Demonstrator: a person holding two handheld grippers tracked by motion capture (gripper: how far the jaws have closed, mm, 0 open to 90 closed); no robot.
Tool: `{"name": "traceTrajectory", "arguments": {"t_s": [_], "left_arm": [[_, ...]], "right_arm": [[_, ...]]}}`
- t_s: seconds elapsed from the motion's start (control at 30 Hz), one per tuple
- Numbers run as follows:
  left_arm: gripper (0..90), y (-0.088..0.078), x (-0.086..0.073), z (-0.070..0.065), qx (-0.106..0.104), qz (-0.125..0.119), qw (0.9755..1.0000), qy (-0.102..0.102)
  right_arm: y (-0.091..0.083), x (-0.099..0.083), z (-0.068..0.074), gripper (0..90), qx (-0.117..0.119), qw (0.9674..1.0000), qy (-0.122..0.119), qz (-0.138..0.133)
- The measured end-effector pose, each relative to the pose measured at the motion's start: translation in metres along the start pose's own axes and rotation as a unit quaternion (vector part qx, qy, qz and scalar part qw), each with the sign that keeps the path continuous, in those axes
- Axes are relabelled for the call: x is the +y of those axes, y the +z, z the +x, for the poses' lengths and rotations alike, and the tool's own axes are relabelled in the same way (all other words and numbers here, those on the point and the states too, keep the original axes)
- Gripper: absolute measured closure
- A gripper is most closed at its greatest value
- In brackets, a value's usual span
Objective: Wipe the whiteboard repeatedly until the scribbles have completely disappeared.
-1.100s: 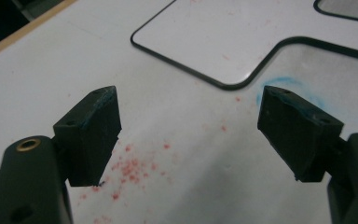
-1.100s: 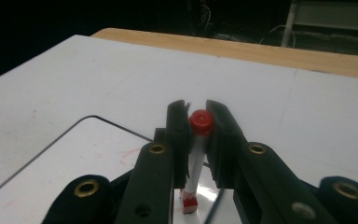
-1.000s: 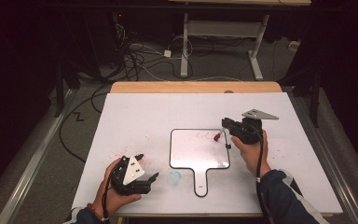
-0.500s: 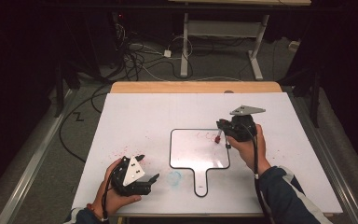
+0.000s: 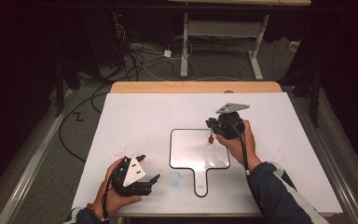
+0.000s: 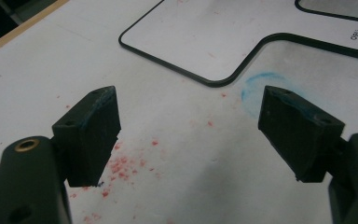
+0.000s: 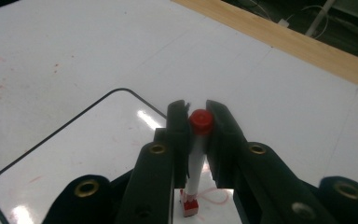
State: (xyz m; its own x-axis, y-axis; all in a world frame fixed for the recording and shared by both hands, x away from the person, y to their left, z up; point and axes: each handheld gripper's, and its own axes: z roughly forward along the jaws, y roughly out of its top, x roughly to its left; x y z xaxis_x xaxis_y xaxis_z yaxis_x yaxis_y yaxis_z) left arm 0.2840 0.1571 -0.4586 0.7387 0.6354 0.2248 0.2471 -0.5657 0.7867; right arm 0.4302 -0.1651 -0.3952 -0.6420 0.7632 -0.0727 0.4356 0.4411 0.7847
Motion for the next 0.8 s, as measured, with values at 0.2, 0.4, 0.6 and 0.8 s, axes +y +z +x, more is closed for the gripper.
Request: {"name": "traceTrajectory", "arguments": {"t_s": [0.2, 0.4, 0.6, 0.8], "left_arm": [[19.8, -0.002, -0.001, 0.001, 0.0, -0.002, 1.0, 0.0], [19.3, -0.002, 0.0, 0.0, -0.003, -0.001, 1.0, 0.002], [19.3, -0.003, 0.0, 0.0, -0.005, -0.001, 1.0, 0.003], [19.3, -0.001, 0.0, 0.0, -0.007, 0.002, 1.0, 0.002]], "right_arm": [[0.002, 0.002, -0.01, 80.9, -0.075, 0.9964, -0.035, 0.019], [0.0, 0.001, -0.001, 80.9, -0.012, 0.9997, -0.018, 0.007], [-0.002, -0.001, -0.007, 80.8, -0.05, 0.9979, -0.039, 0.015], [-0.004, -0.001, 0.008, 80.8, 0.002, 0.9995, -0.03, 0.007]]}}
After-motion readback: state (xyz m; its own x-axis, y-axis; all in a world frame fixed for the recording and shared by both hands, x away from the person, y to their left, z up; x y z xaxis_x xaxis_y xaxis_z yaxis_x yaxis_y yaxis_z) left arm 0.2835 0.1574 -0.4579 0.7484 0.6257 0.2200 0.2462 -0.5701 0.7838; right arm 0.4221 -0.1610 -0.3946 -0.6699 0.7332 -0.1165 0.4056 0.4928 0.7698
